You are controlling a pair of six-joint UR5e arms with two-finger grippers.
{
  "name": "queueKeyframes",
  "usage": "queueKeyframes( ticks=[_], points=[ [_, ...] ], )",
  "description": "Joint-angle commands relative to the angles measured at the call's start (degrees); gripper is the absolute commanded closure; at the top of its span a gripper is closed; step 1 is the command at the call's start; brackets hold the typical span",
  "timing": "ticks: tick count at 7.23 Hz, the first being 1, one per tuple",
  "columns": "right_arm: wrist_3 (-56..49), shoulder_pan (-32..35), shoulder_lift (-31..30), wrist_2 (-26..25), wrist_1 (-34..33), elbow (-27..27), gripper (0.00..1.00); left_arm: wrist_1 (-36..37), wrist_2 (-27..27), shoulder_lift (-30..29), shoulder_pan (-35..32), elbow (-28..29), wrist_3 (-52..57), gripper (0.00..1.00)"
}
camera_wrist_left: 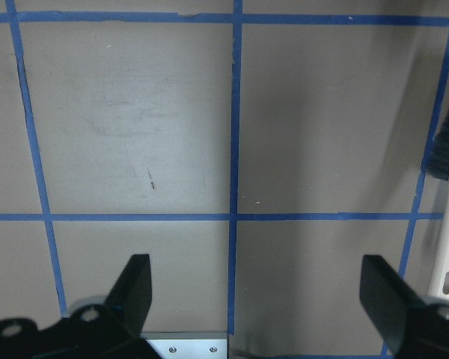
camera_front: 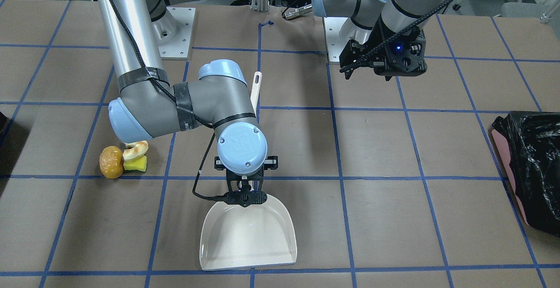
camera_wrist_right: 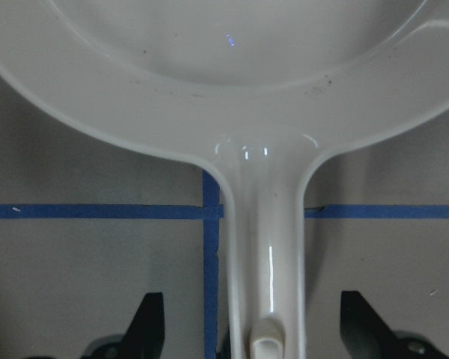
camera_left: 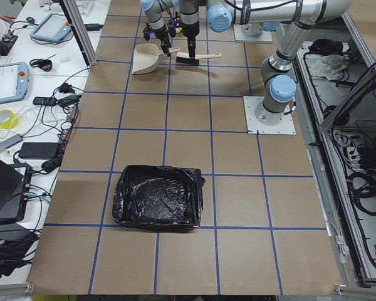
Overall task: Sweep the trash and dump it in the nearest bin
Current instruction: 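Carry the dustpan beside the food with right gripper while left grasps brush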
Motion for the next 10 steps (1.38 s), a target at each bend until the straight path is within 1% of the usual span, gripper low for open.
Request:
queueKeyframes(
  ticks=[1,2,3,4,5,6,7,8,9,10],
  points=[
    [-0.03,0.26,0.1,-0.4,0.58,0.06,0.6,0.16,-0.1,-0.43,0.0,-0.5,-0.57,0.0],
    [-0.03,0.26,0.19,-0.49,0.58,0.15,0.78,0.25,-0.18,-0.61,-0.09,-0.41,-0.92,0.0],
    [-0.12,0.26,0.1,-0.49,0.58,0.15,0.93,0.51,-0.62,-0.61,-0.09,-0.32,-0.93,0.0],
    [-0.21,0.26,0.1,-0.58,0.58,0.06,1.0,0.51,-0.8,-0.87,-0.26,-0.41,-1.27,0.0],
    [-0.21,-0.18,-0.94,-0.93,0.67,-0.72,1.0,0.51,-0.71,-0.7,-0.61,-0.32,-1.28,0.0],
    [-2.47,-0.97,-4.35,-4.06,0.58,-0.82,1.0,0.69,-0.89,-1.14,-1.31,-0.32,-1.36,0.0],
    [-10.15,-3.15,-6.99,-6.1,2.06,-0.73,1.0,0.86,-0.89,-1.49,-2.54,-0.41,-1.28,0.0],
    [-15.01,-6.65,-9.89,-5.94,6.25,-0.64,1.0,1.12,-0.89,-1.75,-3.68,-0.32,-1.28,0.0],
    [-27.07,-10.25,-12.53,-6.9,12.21,-0.12,1.0,1.91,-0.97,-1.84,-5.69,-0.32,-1.54,0.0],
    [-34.67,-14.21,-14.38,-10.3,16.36,0.41,1.0,4.18,-0.98,-1.93,-10.32,-0.32,-2.5,0.0]
  ],
)
